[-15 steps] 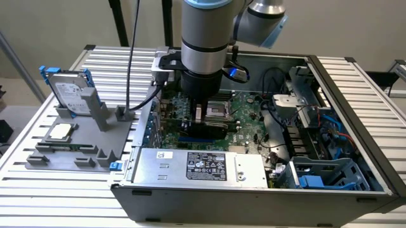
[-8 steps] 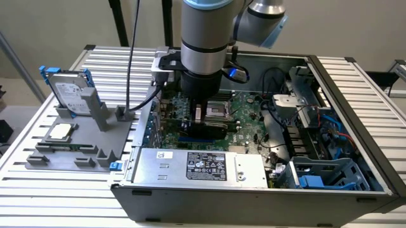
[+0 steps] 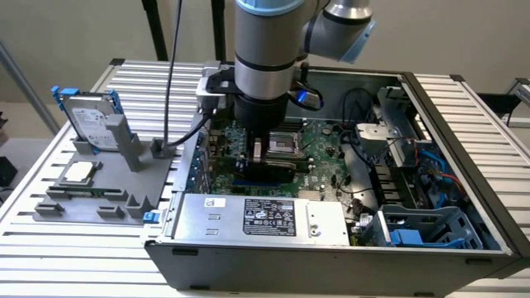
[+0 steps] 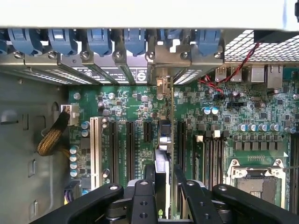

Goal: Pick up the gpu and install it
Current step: 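Insert the gpu into the slot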

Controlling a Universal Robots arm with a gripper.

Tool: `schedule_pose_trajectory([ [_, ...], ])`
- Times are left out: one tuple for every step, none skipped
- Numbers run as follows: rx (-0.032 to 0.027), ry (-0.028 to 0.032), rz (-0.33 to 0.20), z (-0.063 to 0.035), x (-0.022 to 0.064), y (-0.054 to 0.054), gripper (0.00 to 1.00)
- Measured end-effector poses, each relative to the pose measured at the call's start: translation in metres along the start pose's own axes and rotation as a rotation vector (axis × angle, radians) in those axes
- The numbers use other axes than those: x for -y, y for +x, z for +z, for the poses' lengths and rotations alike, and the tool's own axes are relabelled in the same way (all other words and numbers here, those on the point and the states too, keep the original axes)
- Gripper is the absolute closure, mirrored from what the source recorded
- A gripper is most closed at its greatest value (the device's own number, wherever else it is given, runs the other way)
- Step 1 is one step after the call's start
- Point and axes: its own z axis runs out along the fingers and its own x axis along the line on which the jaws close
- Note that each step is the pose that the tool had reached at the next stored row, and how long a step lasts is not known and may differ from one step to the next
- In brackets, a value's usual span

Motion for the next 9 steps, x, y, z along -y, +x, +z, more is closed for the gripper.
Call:
schedule_pose_trajectory([
  [0.0, 0.0, 0.0, 0.0004, -0.0003, 0.0, 0.74],
  [0.0, -0.0001, 0.0, 0.0005, -0.0004, 0.0, 0.74],
  [0.0002, -0.0002, 0.0, 0.0006, -0.0005, 0.0, 0.74],
  [0.0005, -0.0002, 0.0, 0.0006, -0.0006, -0.0001, 0.74],
  [0.0011, -0.0001, 0.0, 0.0007, -0.0007, -0.0003, 0.74],
  [0.0014, -0.0001, 0.0, 0.0007, -0.0007, -0.0007, 0.74],
  [0.0017, -0.0001, 0.0, 0.0007, -0.0008, -0.0012, 0.74],
  [0.0021, -0.0002, 0.0, 0.0007, -0.0008, -0.0017, 0.74],
  [0.0023, -0.0002, 0.0, 0.0007, -0.0007, -0.0019, 0.74],
])
